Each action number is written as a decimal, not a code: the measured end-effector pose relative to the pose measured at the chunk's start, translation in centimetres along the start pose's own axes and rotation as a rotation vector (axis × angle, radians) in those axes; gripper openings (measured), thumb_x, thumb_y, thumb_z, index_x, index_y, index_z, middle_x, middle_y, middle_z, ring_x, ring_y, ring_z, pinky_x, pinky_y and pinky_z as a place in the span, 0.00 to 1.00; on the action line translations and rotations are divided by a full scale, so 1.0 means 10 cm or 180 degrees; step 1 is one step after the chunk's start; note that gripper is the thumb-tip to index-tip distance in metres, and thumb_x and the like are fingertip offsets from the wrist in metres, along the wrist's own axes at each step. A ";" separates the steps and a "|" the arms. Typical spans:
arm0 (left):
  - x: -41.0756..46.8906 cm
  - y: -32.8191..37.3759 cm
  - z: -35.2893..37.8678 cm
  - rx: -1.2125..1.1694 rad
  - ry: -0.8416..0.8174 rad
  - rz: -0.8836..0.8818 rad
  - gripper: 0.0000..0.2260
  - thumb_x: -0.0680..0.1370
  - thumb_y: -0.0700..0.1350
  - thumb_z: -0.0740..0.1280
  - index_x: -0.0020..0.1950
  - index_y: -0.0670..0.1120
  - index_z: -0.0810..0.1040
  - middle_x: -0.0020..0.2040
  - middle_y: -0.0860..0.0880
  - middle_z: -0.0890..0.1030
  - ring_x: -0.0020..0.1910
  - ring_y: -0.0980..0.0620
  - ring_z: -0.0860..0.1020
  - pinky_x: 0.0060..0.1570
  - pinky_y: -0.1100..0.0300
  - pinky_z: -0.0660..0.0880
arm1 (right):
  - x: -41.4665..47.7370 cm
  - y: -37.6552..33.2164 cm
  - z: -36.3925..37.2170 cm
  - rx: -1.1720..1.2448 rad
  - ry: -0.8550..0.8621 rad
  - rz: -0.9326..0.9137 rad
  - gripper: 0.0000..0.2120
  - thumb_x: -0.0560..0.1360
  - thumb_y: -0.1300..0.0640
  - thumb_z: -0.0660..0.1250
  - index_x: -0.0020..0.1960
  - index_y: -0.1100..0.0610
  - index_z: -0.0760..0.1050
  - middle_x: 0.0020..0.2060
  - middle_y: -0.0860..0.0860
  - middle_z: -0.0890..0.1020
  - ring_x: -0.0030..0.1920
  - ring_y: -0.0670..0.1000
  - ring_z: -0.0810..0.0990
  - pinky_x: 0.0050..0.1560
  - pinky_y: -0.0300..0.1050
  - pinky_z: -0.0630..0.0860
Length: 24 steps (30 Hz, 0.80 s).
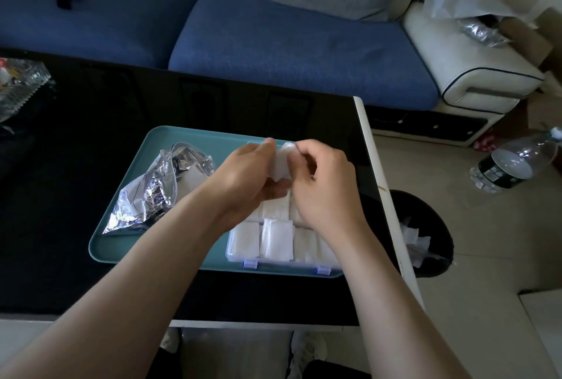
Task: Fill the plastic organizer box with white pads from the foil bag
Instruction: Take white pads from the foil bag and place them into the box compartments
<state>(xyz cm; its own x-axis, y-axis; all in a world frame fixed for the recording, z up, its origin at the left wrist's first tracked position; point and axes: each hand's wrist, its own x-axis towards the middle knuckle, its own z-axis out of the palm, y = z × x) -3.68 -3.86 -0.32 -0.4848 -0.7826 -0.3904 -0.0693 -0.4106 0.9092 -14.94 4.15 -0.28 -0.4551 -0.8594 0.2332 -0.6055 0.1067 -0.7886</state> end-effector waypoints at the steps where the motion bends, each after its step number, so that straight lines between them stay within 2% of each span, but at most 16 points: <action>1: 0.00 0.01 -0.03 0.0336 0.0162 0.0083 0.17 0.88 0.54 0.58 0.60 0.41 0.77 0.55 0.39 0.83 0.52 0.40 0.84 0.57 0.45 0.82 | 0.00 0.03 -0.01 -0.0040 -0.0054 0.0055 0.08 0.85 0.57 0.65 0.57 0.54 0.83 0.43 0.40 0.82 0.45 0.38 0.82 0.40 0.29 0.76; 2: 0.00 0.00 -0.09 0.0847 0.0367 0.0246 0.16 0.86 0.55 0.59 0.55 0.43 0.77 0.51 0.43 0.83 0.49 0.43 0.83 0.53 0.48 0.80 | 0.00 0.06 -0.02 -0.0088 -0.0175 0.0177 0.08 0.86 0.58 0.64 0.59 0.53 0.82 0.45 0.39 0.82 0.45 0.37 0.81 0.40 0.27 0.75; 4: -0.02 0.00 -0.25 0.2072 0.0709 0.0597 0.13 0.83 0.52 0.61 0.48 0.44 0.78 0.46 0.46 0.84 0.46 0.44 0.83 0.51 0.49 0.81 | -0.01 0.13 -0.02 -0.0123 -0.0670 0.0564 0.11 0.86 0.57 0.63 0.63 0.51 0.82 0.48 0.42 0.81 0.41 0.38 0.79 0.35 0.26 0.72; 6: -0.07 0.01 -0.37 0.2890 0.0672 0.0570 0.10 0.82 0.43 0.62 0.47 0.41 0.80 0.38 0.44 0.86 0.38 0.43 0.85 0.48 0.48 0.84 | -0.05 0.15 0.00 -0.0124 -0.1267 0.0860 0.11 0.86 0.55 0.63 0.62 0.47 0.83 0.44 0.44 0.81 0.38 0.44 0.81 0.30 0.29 0.70; 7: -0.10 0.01 -0.41 0.3014 0.0540 0.0404 0.10 0.82 0.40 0.60 0.47 0.39 0.80 0.34 0.43 0.86 0.34 0.44 0.86 0.45 0.48 0.85 | -0.08 0.15 0.03 -0.0179 -0.1462 0.0902 0.10 0.86 0.55 0.65 0.61 0.46 0.84 0.41 0.46 0.81 0.39 0.49 0.83 0.30 0.33 0.72; 8: -0.13 0.01 -0.43 0.2993 0.0381 0.0164 0.10 0.82 0.37 0.59 0.48 0.38 0.79 0.33 0.42 0.86 0.31 0.44 0.86 0.43 0.48 0.86 | -0.10 0.15 0.07 -0.0247 -0.1567 0.0899 0.09 0.85 0.55 0.66 0.60 0.46 0.84 0.40 0.47 0.82 0.40 0.52 0.84 0.32 0.37 0.74; 10: -0.16 -0.01 -0.46 0.2869 0.0146 -0.0235 0.09 0.81 0.33 0.59 0.50 0.38 0.79 0.32 0.41 0.85 0.32 0.43 0.87 0.42 0.46 0.86 | -0.12 0.14 0.17 -0.0348 -0.1609 0.0810 0.06 0.82 0.55 0.71 0.58 0.47 0.82 0.41 0.47 0.83 0.41 0.51 0.84 0.37 0.43 0.76; 13: -0.16 -0.05 -0.50 0.2869 -0.0012 -0.0309 0.06 0.81 0.30 0.63 0.51 0.39 0.78 0.36 0.38 0.86 0.34 0.43 0.87 0.41 0.44 0.86 | -0.14 0.14 0.29 -0.0495 -0.1592 0.0741 0.05 0.79 0.54 0.75 0.54 0.48 0.81 0.43 0.47 0.84 0.41 0.46 0.83 0.40 0.43 0.78; 18: -0.15 -0.06 -0.54 0.2969 -0.0291 -0.0415 0.10 0.75 0.27 0.69 0.52 0.39 0.79 0.45 0.36 0.85 0.35 0.43 0.88 0.42 0.45 0.86 | -0.20 0.14 0.43 -0.0642 -0.1651 0.0696 0.06 0.77 0.56 0.75 0.53 0.49 0.84 0.45 0.51 0.84 0.49 0.49 0.83 0.49 0.45 0.79; 24: -0.16 -0.09 -0.56 0.3126 -0.0333 -0.0352 0.10 0.74 0.28 0.71 0.51 0.40 0.80 0.45 0.37 0.85 0.34 0.42 0.87 0.43 0.45 0.86 | -0.18 0.09 0.52 -0.1009 -0.1491 0.0444 0.06 0.74 0.61 0.76 0.46 0.50 0.87 0.40 0.50 0.85 0.42 0.53 0.83 0.42 0.44 0.78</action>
<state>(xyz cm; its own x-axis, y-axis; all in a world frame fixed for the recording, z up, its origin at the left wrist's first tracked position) 2.08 -4.83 -1.36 -0.5033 -0.6987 -0.5084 -0.7871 0.1280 0.6034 -11.22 3.19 -4.38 -0.2510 -0.9483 -0.1943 -0.7594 0.3173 -0.5681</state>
